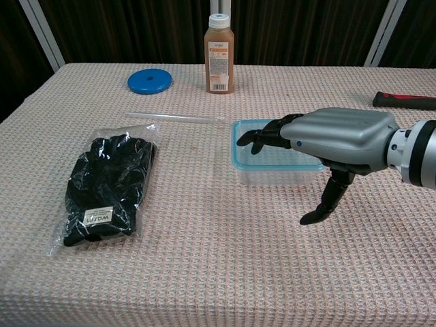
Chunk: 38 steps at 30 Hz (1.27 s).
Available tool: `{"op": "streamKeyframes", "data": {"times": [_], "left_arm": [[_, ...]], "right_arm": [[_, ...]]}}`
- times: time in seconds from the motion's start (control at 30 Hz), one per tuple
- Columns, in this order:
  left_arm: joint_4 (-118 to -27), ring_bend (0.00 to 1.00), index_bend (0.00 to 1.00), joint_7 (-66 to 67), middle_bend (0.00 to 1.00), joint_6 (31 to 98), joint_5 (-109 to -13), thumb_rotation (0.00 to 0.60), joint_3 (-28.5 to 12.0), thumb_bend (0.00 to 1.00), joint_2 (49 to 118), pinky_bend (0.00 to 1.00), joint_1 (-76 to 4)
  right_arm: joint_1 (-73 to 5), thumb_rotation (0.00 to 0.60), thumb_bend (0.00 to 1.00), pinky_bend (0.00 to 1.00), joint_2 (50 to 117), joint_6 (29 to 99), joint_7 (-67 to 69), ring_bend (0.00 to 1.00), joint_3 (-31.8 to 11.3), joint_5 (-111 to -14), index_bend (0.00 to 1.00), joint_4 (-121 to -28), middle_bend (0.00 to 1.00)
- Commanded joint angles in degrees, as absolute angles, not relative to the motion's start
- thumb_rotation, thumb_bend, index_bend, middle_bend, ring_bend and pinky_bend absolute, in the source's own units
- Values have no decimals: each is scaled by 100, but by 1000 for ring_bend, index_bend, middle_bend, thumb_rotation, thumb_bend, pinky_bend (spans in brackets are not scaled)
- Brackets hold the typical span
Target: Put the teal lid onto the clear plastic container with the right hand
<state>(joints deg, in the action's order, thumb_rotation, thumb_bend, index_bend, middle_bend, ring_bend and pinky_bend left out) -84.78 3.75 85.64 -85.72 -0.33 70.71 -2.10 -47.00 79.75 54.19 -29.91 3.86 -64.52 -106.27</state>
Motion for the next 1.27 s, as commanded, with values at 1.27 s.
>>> {"op": "streamKeyframes", "data": {"times": [1.27], "left_arm": [[-8659, 0, 69, 702, 33, 8836, -8827, 600, -173, 0, 7179, 2, -325]], "right_arm": [[-1156, 600, 30, 0, 6627, 9520, 83, 0, 735, -8438, 0, -9384, 0]]}}
